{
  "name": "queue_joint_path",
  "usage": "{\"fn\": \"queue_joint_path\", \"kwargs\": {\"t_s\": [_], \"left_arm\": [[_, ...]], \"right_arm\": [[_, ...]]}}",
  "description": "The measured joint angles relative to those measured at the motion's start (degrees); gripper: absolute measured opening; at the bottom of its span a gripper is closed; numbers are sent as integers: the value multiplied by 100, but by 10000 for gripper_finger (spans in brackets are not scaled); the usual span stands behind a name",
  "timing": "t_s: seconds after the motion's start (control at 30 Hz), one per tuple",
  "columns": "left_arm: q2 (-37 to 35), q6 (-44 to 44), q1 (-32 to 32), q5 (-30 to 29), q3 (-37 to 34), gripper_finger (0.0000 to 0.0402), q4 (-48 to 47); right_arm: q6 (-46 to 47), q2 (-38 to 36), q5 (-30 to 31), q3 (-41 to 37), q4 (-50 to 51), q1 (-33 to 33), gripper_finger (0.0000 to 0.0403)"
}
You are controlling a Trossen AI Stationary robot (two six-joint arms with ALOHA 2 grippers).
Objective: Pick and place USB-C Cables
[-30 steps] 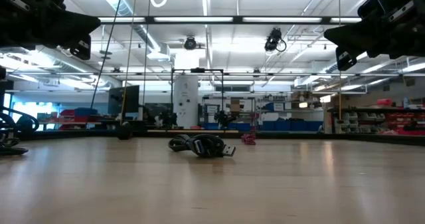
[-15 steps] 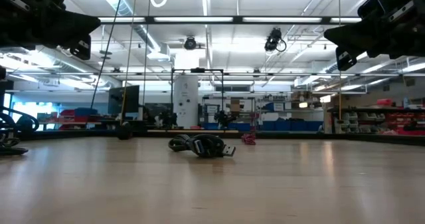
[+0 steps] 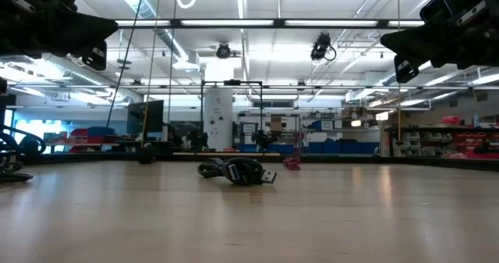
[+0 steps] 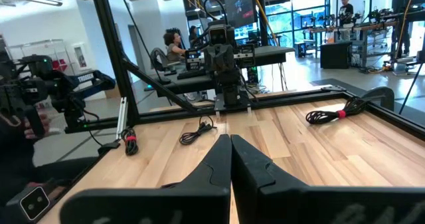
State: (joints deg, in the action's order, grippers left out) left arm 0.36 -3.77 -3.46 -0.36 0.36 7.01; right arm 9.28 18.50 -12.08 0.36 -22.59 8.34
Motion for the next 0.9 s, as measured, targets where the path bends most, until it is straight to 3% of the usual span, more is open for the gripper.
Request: {"fn": "queue_joint_path", "kwargs": {"t_s": [0.9], "left_arm": [[-2,-186,1,0,0,20,3]], "right_arm": [[0,2,0,1,0,2,5]]}}
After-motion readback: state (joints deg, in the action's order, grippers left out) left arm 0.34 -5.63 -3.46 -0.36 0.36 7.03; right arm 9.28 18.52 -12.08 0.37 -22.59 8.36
